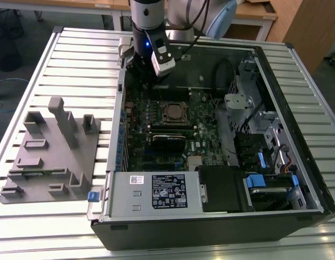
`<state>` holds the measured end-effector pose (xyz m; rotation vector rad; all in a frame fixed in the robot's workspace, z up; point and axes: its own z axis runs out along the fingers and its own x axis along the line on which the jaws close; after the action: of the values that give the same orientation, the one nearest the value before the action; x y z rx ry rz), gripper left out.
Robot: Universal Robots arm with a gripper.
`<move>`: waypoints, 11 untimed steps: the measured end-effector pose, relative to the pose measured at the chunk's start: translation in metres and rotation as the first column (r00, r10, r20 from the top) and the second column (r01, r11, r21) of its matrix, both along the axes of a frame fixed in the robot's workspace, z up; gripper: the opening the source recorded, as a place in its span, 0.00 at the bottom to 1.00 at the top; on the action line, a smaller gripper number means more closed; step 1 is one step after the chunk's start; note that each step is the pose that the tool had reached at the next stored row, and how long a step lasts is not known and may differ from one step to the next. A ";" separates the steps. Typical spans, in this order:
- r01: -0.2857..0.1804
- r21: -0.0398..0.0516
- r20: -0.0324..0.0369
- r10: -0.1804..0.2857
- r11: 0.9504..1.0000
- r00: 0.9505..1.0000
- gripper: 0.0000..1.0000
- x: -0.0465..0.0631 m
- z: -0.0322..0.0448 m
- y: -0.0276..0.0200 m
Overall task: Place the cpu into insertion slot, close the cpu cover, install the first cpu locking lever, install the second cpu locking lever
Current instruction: 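Install the first cpu locking lever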
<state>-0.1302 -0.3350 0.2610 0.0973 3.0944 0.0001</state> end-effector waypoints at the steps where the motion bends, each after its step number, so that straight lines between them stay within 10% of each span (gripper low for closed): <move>1: 0.000 0.000 0.000 0.000 1.000 1.000 0.10 0.000 0.0054 0.0008; 5: -0.002 0.000 0.003 0.002 1.000 1.000 0.10 -0.003 0.0213 0.0020; 11: -0.003 0.000 0.003 0.003 1.000 1.000 0.10 -0.003 0.0214 0.0020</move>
<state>-0.1331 -0.3330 0.2823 0.0922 3.0912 0.0010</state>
